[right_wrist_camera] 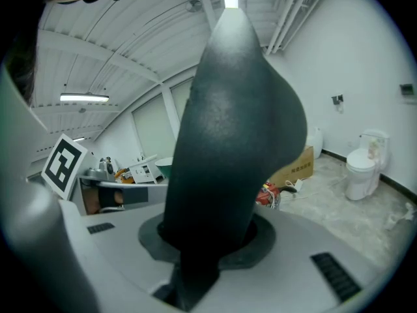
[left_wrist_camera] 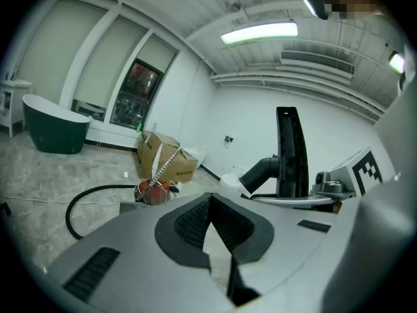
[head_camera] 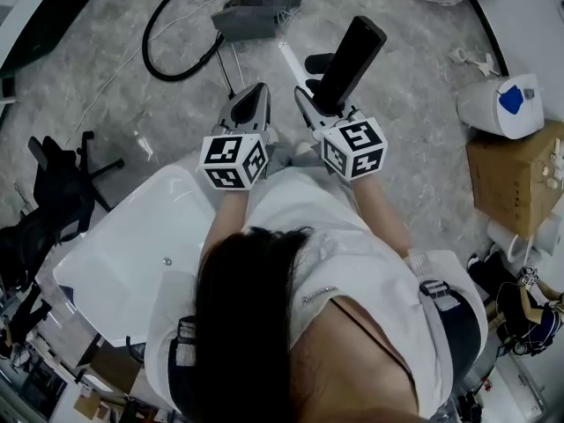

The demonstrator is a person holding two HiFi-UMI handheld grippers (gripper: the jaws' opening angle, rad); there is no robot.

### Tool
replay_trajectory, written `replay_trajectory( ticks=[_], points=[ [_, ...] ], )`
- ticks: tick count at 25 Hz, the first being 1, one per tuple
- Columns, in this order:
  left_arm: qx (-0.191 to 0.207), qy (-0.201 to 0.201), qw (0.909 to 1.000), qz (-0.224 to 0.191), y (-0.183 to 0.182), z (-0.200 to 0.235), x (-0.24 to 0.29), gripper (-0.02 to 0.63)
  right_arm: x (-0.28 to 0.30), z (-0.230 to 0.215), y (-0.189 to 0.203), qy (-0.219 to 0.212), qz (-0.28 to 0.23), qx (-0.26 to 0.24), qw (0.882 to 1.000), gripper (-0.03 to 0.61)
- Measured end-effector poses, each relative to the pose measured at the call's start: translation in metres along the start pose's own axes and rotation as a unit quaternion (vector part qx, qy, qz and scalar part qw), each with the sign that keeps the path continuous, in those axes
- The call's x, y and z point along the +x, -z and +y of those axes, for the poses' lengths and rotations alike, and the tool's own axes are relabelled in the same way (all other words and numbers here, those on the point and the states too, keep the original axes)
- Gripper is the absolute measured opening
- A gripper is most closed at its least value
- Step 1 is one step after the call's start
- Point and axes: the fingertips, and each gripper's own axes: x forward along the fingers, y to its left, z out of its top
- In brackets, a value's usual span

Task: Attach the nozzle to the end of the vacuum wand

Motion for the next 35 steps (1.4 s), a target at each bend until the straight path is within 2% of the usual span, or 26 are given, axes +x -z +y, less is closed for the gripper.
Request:
replay_trajectory(
  ticks=[13, 24, 35],
  points=[
    [0.017, 0.039, 0.9987, 0.029, -0.025, 0.043, 0.030, 0.002, 0.050, -0.003, -0.033, 0.053, -0.022, -0.003, 0.998, 0.100],
    [0.025, 0.028, 0.9991, 0.018, -0.042, 0.054, 0.034, 0.002, 0.049, -0.009, -0.038, 0.059, -0.021, 0.002, 0.998, 0.100],
    [0.026, 0.020, 0.9993, 0.020, -0.049, 0.043, 0.070, 0.002, 0.063, -0.039, -0.047, 0.043, -0.013, -0.003, 0.999, 0.100]
  ],
)
